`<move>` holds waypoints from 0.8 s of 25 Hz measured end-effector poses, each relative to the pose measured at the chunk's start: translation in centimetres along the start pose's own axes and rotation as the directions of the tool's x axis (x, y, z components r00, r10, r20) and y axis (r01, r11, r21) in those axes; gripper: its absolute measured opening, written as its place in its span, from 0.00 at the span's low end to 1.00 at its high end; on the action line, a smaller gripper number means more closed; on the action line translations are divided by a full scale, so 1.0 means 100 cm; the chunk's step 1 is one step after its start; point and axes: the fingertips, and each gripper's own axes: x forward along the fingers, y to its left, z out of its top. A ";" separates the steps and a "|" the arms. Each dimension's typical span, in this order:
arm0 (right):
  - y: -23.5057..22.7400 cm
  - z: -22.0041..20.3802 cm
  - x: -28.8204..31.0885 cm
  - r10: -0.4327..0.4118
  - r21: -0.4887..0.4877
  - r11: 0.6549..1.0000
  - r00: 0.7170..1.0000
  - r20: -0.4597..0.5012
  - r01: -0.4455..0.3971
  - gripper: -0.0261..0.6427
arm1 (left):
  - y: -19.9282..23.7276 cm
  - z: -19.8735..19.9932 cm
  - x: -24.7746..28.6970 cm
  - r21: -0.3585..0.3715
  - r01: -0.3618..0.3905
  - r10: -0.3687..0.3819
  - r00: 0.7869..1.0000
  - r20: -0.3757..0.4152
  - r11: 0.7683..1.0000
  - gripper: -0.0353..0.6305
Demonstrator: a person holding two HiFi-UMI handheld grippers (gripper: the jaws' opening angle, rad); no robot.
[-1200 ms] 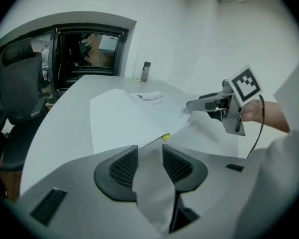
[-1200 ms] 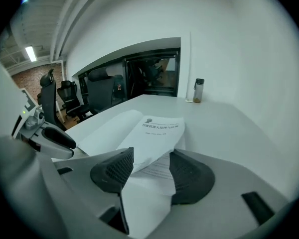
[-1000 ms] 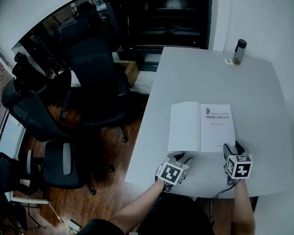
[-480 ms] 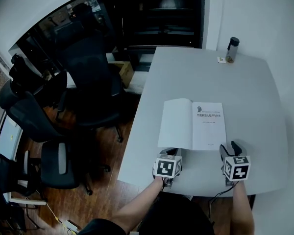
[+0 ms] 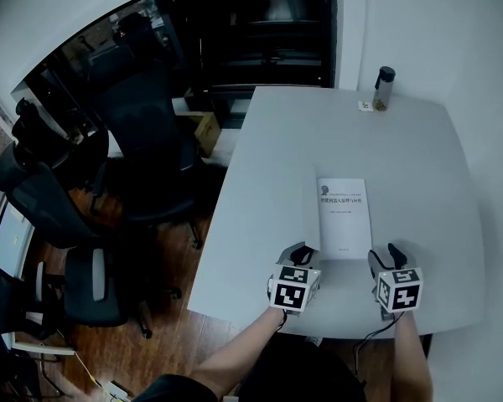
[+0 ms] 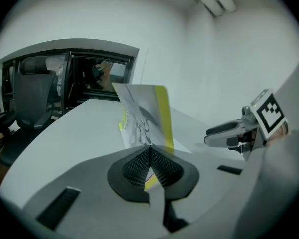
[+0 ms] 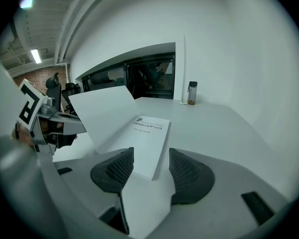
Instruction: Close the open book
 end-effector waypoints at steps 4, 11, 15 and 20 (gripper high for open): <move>-0.013 -0.004 -0.013 0.005 0.004 1.000 1.000 0.018 -0.005 0.39 | -0.021 0.000 0.017 0.030 0.030 -0.029 0.999 -0.017 0.999 0.06; -0.040 -0.022 -0.029 0.045 0.014 0.999 0.999 0.010 -0.045 0.39 | -0.064 -0.025 0.046 0.041 0.086 -0.080 0.990 -0.119 0.996 0.06; -0.031 -0.021 -0.014 0.114 -0.018 0.993 0.993 0.000 -0.114 0.39 | -0.067 -0.029 0.040 0.032 0.062 -0.057 0.991 -0.124 0.998 0.06; -0.008 -0.035 0.023 0.227 -0.016 0.973 0.970 -0.080 -0.229 0.23 | -0.054 -0.023 0.012 0.031 0.019 -0.016 0.994 -0.105 0.999 0.06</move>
